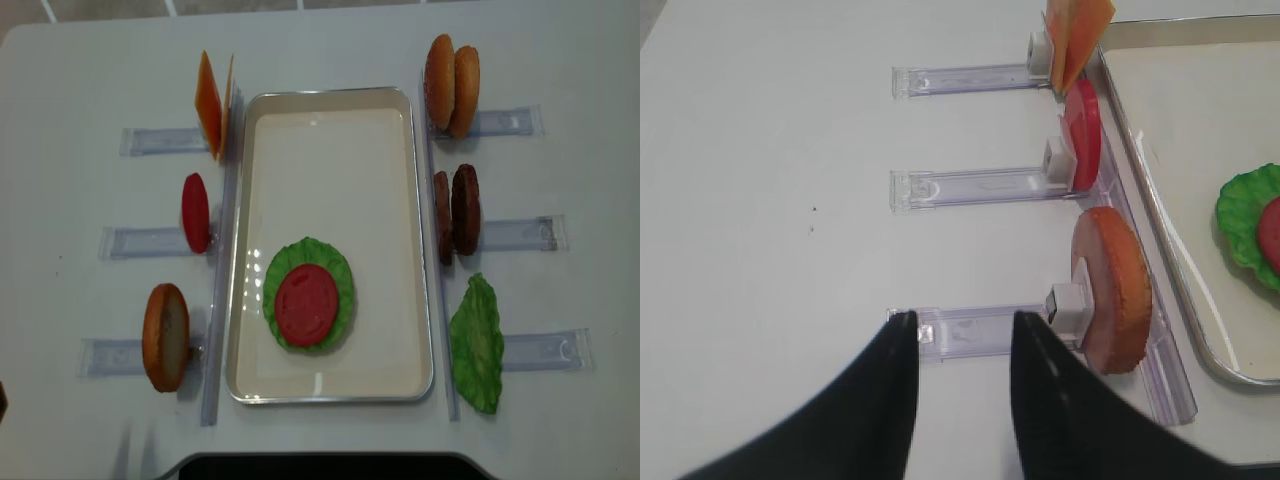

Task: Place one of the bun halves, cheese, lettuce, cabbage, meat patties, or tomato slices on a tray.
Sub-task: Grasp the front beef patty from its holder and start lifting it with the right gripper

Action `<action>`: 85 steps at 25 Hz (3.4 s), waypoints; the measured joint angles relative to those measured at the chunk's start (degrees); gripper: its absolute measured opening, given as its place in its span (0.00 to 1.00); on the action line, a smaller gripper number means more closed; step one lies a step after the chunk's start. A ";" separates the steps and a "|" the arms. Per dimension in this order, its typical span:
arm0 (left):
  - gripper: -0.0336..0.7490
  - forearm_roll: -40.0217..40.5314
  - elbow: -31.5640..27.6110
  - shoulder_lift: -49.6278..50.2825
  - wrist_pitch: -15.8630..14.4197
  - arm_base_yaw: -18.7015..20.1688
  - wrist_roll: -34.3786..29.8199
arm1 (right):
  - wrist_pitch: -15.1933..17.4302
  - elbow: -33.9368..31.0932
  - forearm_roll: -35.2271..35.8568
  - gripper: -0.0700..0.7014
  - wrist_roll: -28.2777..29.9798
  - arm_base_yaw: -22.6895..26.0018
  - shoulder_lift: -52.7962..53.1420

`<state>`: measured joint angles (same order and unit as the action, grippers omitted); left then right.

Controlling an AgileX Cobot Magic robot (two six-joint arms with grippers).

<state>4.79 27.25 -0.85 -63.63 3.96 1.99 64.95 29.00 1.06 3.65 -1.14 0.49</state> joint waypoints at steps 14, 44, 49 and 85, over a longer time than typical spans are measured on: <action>0.28 0.00 0.00 0.00 0.00 0.00 0.00 | 0.00 0.00 0.00 0.41 0.00 0.00 0.00; 0.04 0.00 0.00 0.00 0.00 0.00 0.00 | -2.38 27.34 3.19 0.41 0.10 0.00 -63.68; 0.04 0.00 0.00 0.00 0.00 0.00 0.00 | -1.56 28.10 3.19 0.41 0.79 0.00 -65.60; 0.04 0.00 0.00 0.00 0.00 0.00 0.00 | -17.25 33.91 -0.27 0.59 -30.45 -36.40 -84.10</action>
<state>4.79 27.25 -0.85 -63.63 3.96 1.99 47.71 62.92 0.79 -26.80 -37.54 -83.61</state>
